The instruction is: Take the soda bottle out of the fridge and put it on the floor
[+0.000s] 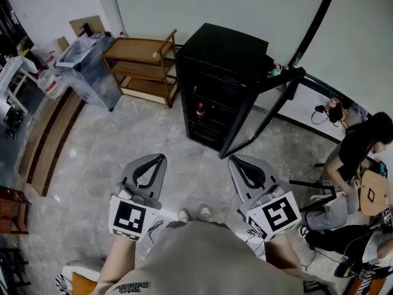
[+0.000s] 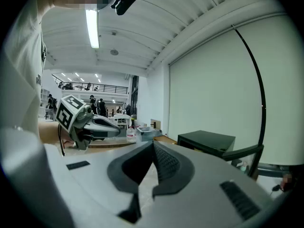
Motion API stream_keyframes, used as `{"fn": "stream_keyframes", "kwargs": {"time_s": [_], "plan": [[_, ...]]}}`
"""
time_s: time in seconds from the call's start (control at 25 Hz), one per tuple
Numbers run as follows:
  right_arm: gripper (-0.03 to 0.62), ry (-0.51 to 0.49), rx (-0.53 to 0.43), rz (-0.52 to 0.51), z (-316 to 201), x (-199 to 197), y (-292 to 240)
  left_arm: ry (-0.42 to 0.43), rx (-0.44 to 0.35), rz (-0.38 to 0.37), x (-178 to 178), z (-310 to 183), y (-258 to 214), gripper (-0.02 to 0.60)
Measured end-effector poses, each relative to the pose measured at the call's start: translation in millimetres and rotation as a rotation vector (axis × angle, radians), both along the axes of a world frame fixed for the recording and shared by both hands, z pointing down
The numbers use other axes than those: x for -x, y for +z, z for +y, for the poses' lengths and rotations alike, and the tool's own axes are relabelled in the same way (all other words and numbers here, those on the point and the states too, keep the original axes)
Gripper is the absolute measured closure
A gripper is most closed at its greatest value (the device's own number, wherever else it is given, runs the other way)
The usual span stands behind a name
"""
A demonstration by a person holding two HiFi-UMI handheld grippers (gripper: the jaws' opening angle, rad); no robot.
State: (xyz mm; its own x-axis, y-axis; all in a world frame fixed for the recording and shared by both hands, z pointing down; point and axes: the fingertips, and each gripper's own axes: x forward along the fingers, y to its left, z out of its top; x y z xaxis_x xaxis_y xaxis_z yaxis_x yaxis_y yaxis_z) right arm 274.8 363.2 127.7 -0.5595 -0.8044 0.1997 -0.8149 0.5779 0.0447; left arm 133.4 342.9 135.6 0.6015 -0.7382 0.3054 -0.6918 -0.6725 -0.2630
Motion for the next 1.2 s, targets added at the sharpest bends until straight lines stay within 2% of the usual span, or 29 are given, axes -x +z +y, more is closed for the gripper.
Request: {"fn": "stream_keyframes", "kwargs": {"time_s": [0.76,1.2], "plan": [[0.599,-0.070,0.004,0.046,-13,-29,23,-0.055,0.000,-0.006,-34,-7,15,0.575],[0.599,-0.076,0.068,0.049,-27,-26,50,-0.065,0.018,-0.016,-29,-15,21,0.575]]}}
